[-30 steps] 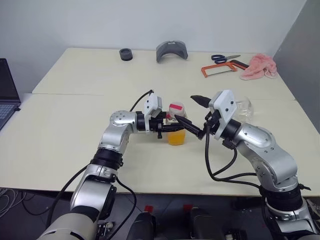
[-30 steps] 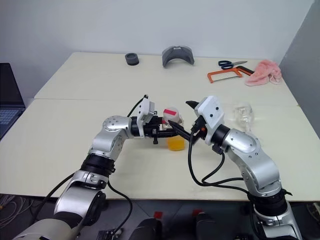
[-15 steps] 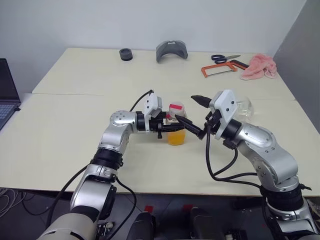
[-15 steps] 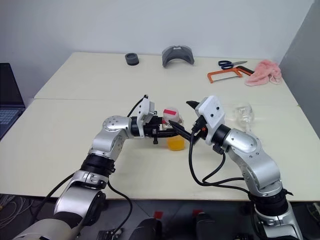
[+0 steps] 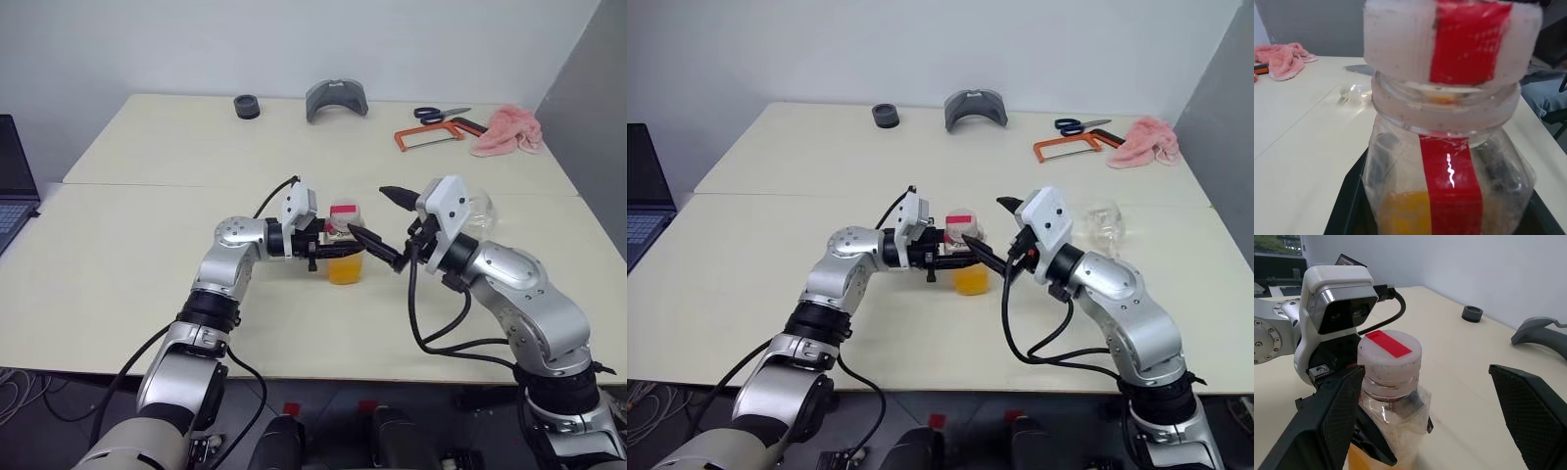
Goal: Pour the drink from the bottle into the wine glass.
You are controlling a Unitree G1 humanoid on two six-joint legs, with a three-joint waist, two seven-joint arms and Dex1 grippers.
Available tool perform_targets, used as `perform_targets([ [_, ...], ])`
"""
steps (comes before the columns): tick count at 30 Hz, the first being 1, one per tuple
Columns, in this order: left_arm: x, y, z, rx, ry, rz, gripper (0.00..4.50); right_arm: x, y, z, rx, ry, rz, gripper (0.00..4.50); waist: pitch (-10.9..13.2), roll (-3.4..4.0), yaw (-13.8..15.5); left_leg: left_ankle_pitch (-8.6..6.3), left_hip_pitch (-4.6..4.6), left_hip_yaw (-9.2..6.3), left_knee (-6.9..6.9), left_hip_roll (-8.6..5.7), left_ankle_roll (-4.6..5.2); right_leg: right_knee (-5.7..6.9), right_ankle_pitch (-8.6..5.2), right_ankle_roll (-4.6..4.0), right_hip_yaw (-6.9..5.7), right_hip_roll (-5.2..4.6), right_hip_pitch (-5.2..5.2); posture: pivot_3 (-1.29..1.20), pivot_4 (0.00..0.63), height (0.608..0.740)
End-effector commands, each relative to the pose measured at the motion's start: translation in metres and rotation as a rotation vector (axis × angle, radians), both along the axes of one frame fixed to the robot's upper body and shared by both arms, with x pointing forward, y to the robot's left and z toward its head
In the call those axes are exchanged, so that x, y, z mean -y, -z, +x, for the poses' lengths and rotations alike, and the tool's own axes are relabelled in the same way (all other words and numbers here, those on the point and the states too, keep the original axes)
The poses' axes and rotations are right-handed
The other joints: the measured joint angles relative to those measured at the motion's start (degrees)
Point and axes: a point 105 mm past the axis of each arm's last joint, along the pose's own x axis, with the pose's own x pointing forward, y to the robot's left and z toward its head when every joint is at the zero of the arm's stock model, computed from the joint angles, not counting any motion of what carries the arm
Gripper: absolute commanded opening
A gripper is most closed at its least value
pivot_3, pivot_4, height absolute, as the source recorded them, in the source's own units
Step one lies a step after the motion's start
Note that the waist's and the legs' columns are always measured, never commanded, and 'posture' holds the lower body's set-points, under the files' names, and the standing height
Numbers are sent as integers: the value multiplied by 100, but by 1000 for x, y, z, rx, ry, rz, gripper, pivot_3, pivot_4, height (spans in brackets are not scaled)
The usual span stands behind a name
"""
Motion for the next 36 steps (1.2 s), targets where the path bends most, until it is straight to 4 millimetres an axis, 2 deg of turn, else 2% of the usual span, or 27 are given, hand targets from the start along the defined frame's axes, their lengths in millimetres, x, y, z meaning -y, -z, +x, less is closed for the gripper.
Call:
perform_targets([
  [1, 3, -14, -4, 60, 34, -23, 1681, 9, -11, 0, 45, 35, 15, 4312, 0, 0, 0, 0, 0, 0, 0, 0, 0, 0, 0, 0, 0, 0, 0, 0, 150, 740],
  [9, 3, -14, -3, 62, 28, -23, 1681, 3, -11, -8, 34, -24, 19, 4312, 0, 0, 1, 0, 0, 0, 0, 0, 0, 0, 0, 0, 0, 0, 0, 0, 150, 740],
  [21, 3, -15, -3, 66, 26, -26, 1680, 7, -8, -9, 18, -43, -3, 4312, 0, 0, 2, 0, 0, 1, 0, 0, 1, 0, 0, 0, 0, 0, 0, 0, 150, 740],
  [26, 3, -15, -3, 67, 22, -26, 1680, 7, -8, -13, 2, -73, -10, 4312, 0, 0, 3, 0, -1, 0, 0, 0, 1, 0, 0, 0, 0, 0, 0, 0, 150, 740],
  [30, 3, -15, -3, 68, 22, -27, 1680, 14, -5, -20, -33, -112, -41, 4312, 0, 0, 10, 0, -1, 0, 0, 0, 1, -1, 0, 0, 0, 0, 0, 0, 150, 740],
  [36, 3, -16, -3, 69, 28, -27, 1680, 18, -17, -32, -75, -188, 31, 4312, 0, 0, 8, -1, 0, 1, 0, 0, 1, -1, 0, 0, 0, 2, 1, 0, 150, 740],
])
